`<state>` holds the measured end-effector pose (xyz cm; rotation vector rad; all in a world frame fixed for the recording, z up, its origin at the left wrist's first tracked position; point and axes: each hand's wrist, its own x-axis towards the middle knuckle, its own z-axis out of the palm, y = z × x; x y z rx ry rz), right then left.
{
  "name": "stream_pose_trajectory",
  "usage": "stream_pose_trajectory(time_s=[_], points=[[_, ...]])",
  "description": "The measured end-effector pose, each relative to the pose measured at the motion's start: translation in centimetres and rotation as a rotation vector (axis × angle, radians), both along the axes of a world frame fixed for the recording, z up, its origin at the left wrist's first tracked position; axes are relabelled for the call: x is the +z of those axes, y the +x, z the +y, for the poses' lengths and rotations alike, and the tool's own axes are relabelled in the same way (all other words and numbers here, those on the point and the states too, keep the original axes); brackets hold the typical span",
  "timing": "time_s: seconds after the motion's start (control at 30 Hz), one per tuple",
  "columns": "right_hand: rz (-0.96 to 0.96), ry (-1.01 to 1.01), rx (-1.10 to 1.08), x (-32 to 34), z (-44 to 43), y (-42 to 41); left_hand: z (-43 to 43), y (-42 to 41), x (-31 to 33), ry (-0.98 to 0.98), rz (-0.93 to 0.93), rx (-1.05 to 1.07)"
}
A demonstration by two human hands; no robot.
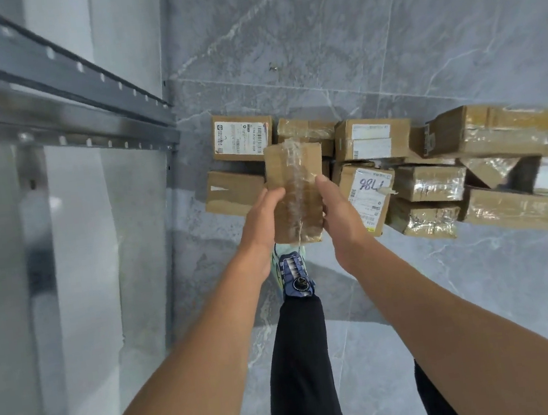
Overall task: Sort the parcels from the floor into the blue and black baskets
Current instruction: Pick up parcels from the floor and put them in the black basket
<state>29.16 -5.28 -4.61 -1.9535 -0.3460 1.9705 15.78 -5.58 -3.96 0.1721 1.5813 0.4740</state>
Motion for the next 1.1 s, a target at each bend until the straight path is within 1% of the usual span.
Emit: stream_pose_trajectory(time_s=[0.17,0.3,0.43,0.53,0.63,0.73,0.8,0.93,1.1], points=[[0.032,0.100,0.128,9.7,0.8,2.0,-0.6,1.4,9.3,0.060,-0.022,0.096],[0.052,0.197,0.254,18.5,1.5,3.7,-1.8,3.1,18.4,0.162,-0.017,0.207],[0.062,0.279,0.405,26.8,1.8,5.5,-4.0,4.8,26.8,0.247,0.044,0.305],[0.073,0.334,0.528,32.9,1.3,6.2,-6.3,5.9,32.6,0.275,0.083,0.386],[0.097,0.424,0.621,39.1,-0.2,6.5,-9.1,7.2,39.8,0.324,0.128,0.450],[0.135,0.494,0.717,44.6,-2.6,6.1,-12.7,7.9,45.5,0.393,0.163,0.527],[0.160,0.511,0.782,48.0,-4.7,5.6,-15.4,8.1,48.6,0.428,0.188,0.579],[0.213,0.524,0.843,52.9,-9.4,3.6,-21.5,7.8,53.4,0.487,0.258,0.700],[0.323,0.581,1.021,57.7,-17.4,0.9,-31.4,7.1,57.1,0.524,0.329,0.841]])
